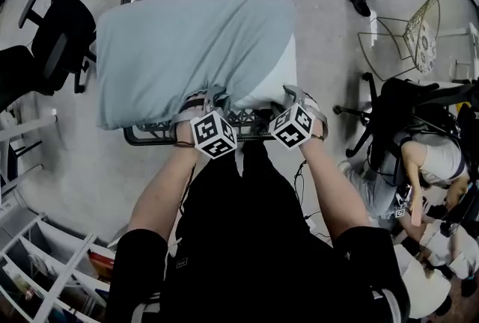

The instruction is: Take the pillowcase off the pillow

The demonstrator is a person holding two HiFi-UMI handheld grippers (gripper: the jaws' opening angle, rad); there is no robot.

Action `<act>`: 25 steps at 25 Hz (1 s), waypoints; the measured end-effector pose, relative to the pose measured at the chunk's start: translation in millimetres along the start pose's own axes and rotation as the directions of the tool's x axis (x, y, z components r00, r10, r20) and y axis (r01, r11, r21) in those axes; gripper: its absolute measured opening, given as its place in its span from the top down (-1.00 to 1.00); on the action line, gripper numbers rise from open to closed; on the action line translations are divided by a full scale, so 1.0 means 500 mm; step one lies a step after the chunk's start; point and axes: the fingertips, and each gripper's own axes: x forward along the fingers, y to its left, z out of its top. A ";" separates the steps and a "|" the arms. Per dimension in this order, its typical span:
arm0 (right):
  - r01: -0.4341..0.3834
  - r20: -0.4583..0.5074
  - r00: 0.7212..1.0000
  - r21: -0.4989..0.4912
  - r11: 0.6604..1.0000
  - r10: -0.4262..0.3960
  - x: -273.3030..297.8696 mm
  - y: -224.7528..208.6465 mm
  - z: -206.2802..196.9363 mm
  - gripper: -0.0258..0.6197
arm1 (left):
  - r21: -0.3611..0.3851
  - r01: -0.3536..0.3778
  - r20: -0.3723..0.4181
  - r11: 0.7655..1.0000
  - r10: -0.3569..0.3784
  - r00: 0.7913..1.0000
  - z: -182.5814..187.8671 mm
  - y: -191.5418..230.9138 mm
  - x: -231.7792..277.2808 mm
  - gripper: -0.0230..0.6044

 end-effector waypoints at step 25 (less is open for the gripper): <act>-0.023 0.053 0.999 0.212 0.977 0.012 -0.162 -0.082 0.056 0.11 | -0.128 0.069 0.180 0.989 -0.045 0.983 0.019 0.212 -0.155 0.64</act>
